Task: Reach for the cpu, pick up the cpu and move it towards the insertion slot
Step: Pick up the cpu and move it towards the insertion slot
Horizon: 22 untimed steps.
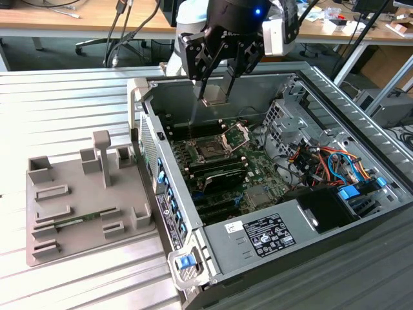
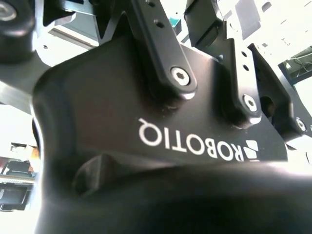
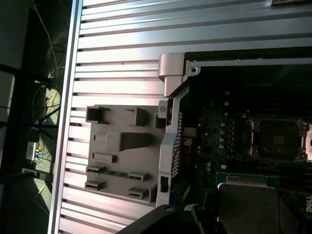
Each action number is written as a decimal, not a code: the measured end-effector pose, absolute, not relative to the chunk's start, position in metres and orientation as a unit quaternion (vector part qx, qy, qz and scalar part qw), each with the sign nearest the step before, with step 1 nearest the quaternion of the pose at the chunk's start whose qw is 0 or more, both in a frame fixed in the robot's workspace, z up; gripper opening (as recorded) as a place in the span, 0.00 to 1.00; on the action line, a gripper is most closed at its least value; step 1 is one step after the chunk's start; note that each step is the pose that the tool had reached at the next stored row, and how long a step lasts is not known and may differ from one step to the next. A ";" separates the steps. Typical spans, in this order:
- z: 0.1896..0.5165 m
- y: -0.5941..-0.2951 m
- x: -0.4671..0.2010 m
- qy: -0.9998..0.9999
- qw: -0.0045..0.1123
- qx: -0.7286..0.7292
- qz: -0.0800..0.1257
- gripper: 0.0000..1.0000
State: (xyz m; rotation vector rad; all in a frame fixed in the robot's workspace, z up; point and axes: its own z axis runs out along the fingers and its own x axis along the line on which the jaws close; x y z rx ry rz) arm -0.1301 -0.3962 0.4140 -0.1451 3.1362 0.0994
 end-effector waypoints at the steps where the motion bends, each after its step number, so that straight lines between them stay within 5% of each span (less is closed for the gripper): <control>1: 0.414 -0.396 -0.129 0.998 0.000 -0.046 0.032 0.54; 22: 0.414 -0.396 -0.114 0.998 0.000 -0.046 0.032 0.54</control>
